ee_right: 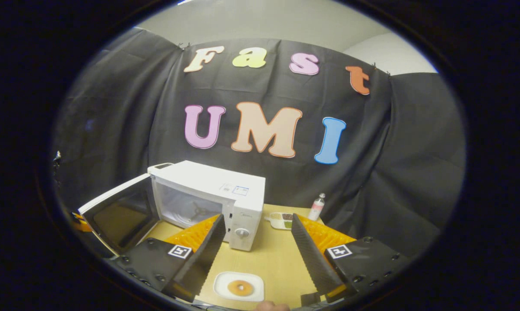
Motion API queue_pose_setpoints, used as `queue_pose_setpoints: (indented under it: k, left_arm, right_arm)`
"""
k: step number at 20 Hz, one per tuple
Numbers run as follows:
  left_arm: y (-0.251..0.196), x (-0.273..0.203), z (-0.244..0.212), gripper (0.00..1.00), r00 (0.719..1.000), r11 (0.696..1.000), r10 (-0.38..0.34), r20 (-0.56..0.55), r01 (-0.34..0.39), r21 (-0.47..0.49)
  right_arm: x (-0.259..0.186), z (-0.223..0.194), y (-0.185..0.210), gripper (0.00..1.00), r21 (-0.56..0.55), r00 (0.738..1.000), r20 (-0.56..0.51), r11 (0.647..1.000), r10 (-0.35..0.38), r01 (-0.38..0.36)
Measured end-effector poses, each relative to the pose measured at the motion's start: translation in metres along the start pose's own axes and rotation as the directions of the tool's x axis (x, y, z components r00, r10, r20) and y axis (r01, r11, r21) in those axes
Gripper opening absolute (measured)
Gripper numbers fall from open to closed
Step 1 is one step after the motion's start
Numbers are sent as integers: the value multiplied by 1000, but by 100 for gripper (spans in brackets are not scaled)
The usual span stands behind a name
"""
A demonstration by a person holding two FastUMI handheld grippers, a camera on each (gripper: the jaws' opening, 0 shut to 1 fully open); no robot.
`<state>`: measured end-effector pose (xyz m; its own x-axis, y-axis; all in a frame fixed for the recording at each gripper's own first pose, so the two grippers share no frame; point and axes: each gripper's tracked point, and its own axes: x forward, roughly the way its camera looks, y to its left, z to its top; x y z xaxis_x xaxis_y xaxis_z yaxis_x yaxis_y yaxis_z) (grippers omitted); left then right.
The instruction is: Open the microwave oven with the left hand, put the food in, and close the microwave oven.
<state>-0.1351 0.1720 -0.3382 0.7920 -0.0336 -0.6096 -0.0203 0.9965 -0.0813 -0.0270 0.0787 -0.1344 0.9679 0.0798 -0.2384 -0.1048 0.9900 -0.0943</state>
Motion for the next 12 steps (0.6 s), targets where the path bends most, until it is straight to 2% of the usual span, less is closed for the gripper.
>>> queue_pose_setpoints:
  k: [3, 4, 5, 6, 7, 8, 9, 10, 12]
  left_arm:
    - [12, -6, 7, 10, 999, 999, 33, 12, -33, 21]
    - [13, -13, 10, 26, 999, 999, 31, 23, -31, 8]
    - [15, -15, 12, 34, 1000, 1000, 28, 11, -28, -11]
    - [18, -23, 13, 52, 999, 999, 41, 0, -41, -17]
    - [23, -28, 17, 53, 998, 998, 62, 13, -62, -6]
    - [28, -35, 21, 64, 995, 995, 92, 34, -93, 28]
    - [36, -46, 36, 68, 989, 989, 121, 83, -128, 75]
    - [37, -55, 51, 80, 983, 983, 127, 132, -143, 112]
    - [43, -68, 87, 78, 962, 973, 145, 230, -181, 143]
  right_arm:
    - [1, -12, 2, 98, 14, 1000, -25, 1000, 3, -3]
    - [2, -18, 3, 98, 23, 999, -37, 1000, 6, -5]
    - [3, -25, 3, 98, 32, 999, -51, 999, 7, -6]
    - [4, -31, 4, 98, 40, 998, -66, 999, 10, -7]
    - [5, -37, 4, 98, 47, 997, -78, 999, 11, -7]
    - [6, -42, 4, 98, 55, 996, -89, 998, 11, -7]
    - [8, -50, 2, 97, 62, 995, -101, 998, 11, -4]
    - [9, -58, 2, 98, 70, 993, -117, 998, 10, -2]
    - [12, -76, 4, 98, 94, 988, -153, 996, 19, -4]
